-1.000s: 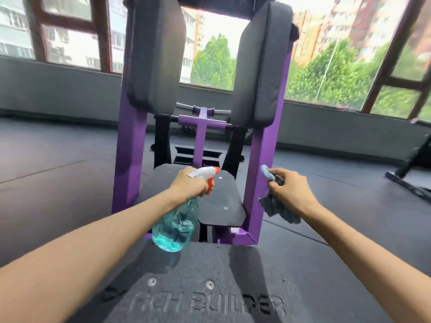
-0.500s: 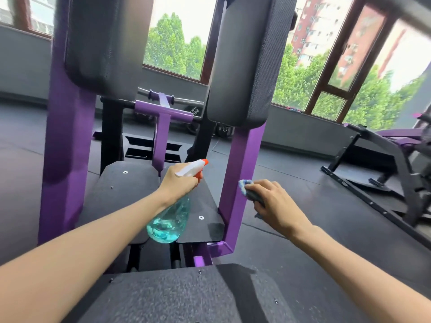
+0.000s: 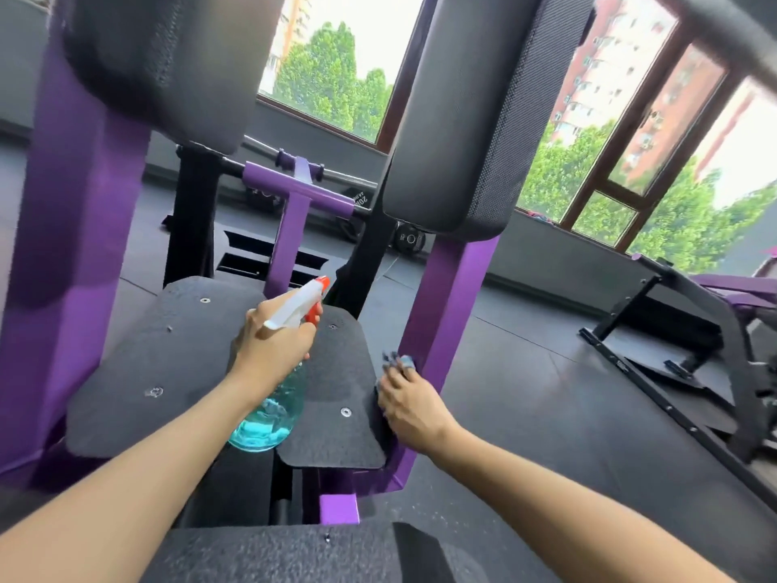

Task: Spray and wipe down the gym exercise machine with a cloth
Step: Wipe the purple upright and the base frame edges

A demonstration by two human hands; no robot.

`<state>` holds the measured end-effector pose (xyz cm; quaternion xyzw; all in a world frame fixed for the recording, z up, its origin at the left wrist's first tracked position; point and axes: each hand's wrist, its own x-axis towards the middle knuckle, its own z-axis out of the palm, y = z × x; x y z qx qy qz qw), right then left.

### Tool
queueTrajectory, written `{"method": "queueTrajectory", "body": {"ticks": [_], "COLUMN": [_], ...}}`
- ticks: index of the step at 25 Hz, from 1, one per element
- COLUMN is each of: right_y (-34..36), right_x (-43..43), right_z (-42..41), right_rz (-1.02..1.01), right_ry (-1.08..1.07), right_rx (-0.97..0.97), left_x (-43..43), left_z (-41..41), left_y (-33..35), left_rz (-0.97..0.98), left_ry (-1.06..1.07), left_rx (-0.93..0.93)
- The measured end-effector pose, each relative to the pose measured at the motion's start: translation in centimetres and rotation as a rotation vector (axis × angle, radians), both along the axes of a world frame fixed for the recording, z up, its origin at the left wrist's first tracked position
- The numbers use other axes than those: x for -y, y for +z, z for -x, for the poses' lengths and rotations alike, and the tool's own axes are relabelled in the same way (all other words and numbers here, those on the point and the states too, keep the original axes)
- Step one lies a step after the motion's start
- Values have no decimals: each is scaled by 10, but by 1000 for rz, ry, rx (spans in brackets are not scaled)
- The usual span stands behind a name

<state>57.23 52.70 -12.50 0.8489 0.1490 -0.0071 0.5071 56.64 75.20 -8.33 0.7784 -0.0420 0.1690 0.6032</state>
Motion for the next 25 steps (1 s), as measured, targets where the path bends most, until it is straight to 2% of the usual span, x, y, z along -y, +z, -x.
{"method": "queueTrajectory", "body": {"ticks": [1, 2, 4, 5, 6, 7, 8, 9, 11, 12, 13, 14, 16, 17, 18, 19, 21, 22, 25], "right_y": [-3, 13, 82, 111, 118, 97, 56, 16, 8, 36, 76, 110, 126, 97, 48, 7, -12, -2, 73], "right_x": [5, 4, 11, 11, 9, 15, 22, 23, 29, 28, 23, 18, 9, 11, 14, 18, 19, 16, 6], "right_z": [-1, -9, -46, -52, -46, -36, -12, 11, 18, 3, -25, -45, -53, -50, -31, -10, 6, -4, -31], "right_rz": [-16, -16, -44, -161, -161, -174, -194, -230, -170, -122, -162, -289, -392, -395, -374, -302, -281, -348, -670], "right_ry": [45, 94, 157, 173, 177, 238, 297, 447, 551, 493, 446, 449, 387, 356, 319, 369, 332, 289, 314], "right_rx": [-43, 2, 302, 458, 584, 488, 277, 196, 82, 98, 230, 436, 594, 510, 315, 207, 102, 144, 474], "left_x": [0, 1, 4, 6, 6, 5, 5, 5, 5, 6, 6, 6, 5, 5, 5, 6, 6, 6, 11], "left_z": [1, 2, 0, 0, -1, 1, 1, 3, 7, 6, 4, 1, -2, -1, 0, 2, 5, 4, 6], "left_y": [-1, 0, 0, 1, 2, 3, 4, 5, 7, 9, 9, 6, 2, 0, -1, -2, -3, -5, -3], "left_rz": [10, 13, -18, -34, -50, -59, -54, -44, -52, -59, -61, -56, -43, -34, -29, -31, -46, -57, -87], "left_ry": [18, 32, 60, 73, 82, 88, 93, 102, 119, 116, 110, 107, 103, 110, 123, 132, 178, 205, 273], "left_rx": [-9, -20, -36, -31, -31, -34, -48, -66, -92, -85, -71, -61, -58, -54, -47, -43, -34, -41, -56]}}
